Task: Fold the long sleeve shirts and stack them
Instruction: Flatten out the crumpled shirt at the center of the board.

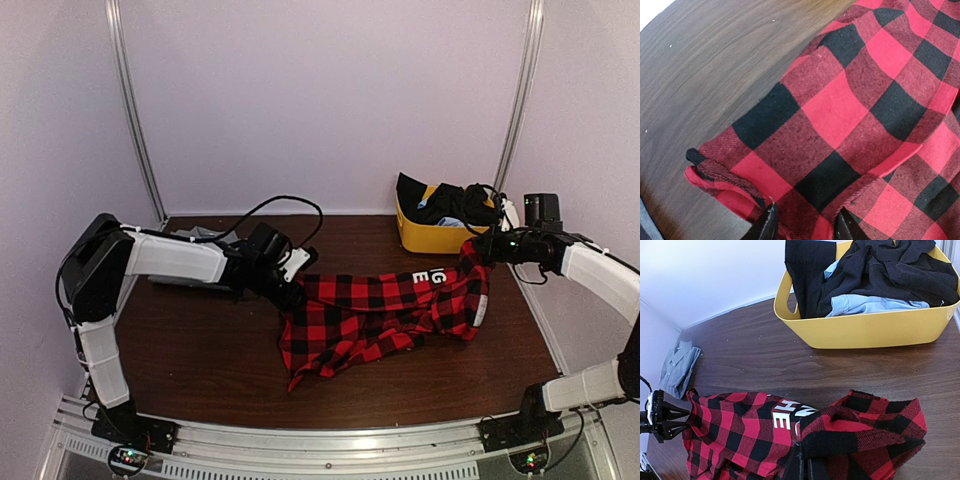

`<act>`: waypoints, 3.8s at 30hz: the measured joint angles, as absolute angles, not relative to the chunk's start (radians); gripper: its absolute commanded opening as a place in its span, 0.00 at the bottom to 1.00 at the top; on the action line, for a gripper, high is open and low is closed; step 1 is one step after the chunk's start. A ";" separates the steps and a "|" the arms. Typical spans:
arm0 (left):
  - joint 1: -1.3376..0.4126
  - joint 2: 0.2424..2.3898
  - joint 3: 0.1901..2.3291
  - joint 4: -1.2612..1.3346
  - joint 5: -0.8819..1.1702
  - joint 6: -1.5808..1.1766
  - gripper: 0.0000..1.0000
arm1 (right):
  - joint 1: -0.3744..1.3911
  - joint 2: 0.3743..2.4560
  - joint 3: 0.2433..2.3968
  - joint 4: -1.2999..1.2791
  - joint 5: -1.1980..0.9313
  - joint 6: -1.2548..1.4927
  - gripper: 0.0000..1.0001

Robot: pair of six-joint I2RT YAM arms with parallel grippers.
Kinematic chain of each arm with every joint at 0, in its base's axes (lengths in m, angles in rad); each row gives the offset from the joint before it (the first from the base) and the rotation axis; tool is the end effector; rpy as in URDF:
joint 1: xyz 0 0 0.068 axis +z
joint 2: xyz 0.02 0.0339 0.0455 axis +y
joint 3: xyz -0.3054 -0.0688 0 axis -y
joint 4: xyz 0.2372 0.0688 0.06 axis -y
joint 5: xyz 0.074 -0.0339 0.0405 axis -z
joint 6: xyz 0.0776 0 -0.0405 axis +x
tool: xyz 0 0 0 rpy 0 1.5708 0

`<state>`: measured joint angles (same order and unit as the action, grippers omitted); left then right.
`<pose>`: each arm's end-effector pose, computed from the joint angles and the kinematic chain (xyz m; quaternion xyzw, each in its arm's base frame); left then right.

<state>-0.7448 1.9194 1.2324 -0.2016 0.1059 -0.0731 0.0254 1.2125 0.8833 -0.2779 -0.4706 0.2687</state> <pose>0.3187 -0.3050 0.1791 0.3269 0.8827 -0.1786 0.2867 0.2734 0.0421 0.2979 -0.0027 0.8685 0.2704 0.4155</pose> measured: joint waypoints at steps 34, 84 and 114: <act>-0.728 1.571 1.255 -0.216 0.050 -0.100 0.00 | 0.031 1.156 1.127 -0.403 -0.528 0.286 0.00; -0.518 0.891 1.871 -0.577 0.403 -0.399 0.00 | 0.038 0.883 1.869 -0.246 -1.104 0.880 0.00; -0.393 1.745 1.225 -0.233 -0.194 -0.286 0.00 | 0.072 1.550 1.045 -0.110 -0.698 0.469 0.00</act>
